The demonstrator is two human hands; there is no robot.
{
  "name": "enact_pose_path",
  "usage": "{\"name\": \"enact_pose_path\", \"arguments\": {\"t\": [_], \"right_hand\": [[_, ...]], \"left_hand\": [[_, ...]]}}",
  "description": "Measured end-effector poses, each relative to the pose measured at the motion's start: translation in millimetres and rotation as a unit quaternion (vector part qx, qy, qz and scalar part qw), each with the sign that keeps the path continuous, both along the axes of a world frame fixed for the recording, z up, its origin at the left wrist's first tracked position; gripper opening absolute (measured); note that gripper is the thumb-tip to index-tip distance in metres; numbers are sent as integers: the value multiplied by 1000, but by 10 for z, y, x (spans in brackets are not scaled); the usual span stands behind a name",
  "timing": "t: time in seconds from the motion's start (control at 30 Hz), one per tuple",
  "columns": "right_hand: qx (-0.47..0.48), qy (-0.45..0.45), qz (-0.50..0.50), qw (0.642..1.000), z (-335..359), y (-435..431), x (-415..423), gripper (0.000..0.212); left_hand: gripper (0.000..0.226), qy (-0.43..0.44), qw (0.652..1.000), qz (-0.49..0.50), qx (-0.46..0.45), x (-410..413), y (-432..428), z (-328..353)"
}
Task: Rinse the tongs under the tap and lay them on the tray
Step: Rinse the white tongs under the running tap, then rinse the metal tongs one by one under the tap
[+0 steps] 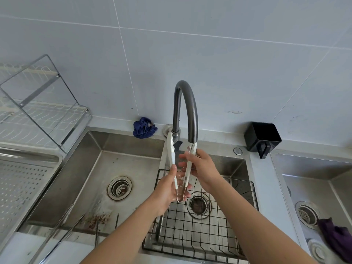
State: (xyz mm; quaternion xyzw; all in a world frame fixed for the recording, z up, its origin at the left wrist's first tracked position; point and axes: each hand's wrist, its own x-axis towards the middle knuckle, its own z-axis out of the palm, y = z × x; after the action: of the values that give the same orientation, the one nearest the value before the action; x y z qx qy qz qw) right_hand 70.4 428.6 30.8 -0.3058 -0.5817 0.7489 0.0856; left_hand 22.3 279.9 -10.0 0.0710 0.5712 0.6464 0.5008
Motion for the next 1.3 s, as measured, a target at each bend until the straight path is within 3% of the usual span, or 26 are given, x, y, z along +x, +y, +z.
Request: {"name": "enact_pose_path", "arguments": {"t": [0.07, 0.1, 0.2, 0.23, 0.4, 0.53, 0.7, 0.8, 0.9, 1.07, 1.3], "right_hand": [[32, -25, 4, 999, -18, -33, 45, 18], [59, -38, 9, 998, -38, -60, 80, 28], [140, -58, 44, 987, -113, -218, 198, 91], [168, -64, 47, 983, -159, -276, 228, 100], [299, -134, 35, 944, -288, -280, 312, 68], [342, -223, 85, 909, -315, -74, 549, 87], [450, -346, 142, 810, -503, 40, 964, 121], [449, -404, 151, 783, -686, 24, 1194, 130], [459, -440, 148, 757, -833, 7, 1381, 136], [472, -464, 170, 730, -969, -22, 1539, 137], [533, -454, 202, 685, -1020, -98, 1576, 120]], "left_hand": [[74, 7, 1000, 4, -17, 62, -57, -62], [68, 38, 999, 5, -39, 104, -74, -88], [54, 182, 977, -53, -100, 250, -82, -109], [52, 224, 965, -85, -105, 302, -66, -103], [28, 233, 957, -142, -100, 465, -63, -96], [49, 294, 933, -109, -176, 406, -285, -132], [37, 558, 770, -104, -291, 251, -650, -219], [40, 628, 700, -124, -316, 265, -777, -297], [48, 665, 651, -143, -338, 382, -852, -399], [71, 642, 641, -177, -381, 555, -946, -604], [84, 634, 637, -191, -394, 693, -980, -760]]}}
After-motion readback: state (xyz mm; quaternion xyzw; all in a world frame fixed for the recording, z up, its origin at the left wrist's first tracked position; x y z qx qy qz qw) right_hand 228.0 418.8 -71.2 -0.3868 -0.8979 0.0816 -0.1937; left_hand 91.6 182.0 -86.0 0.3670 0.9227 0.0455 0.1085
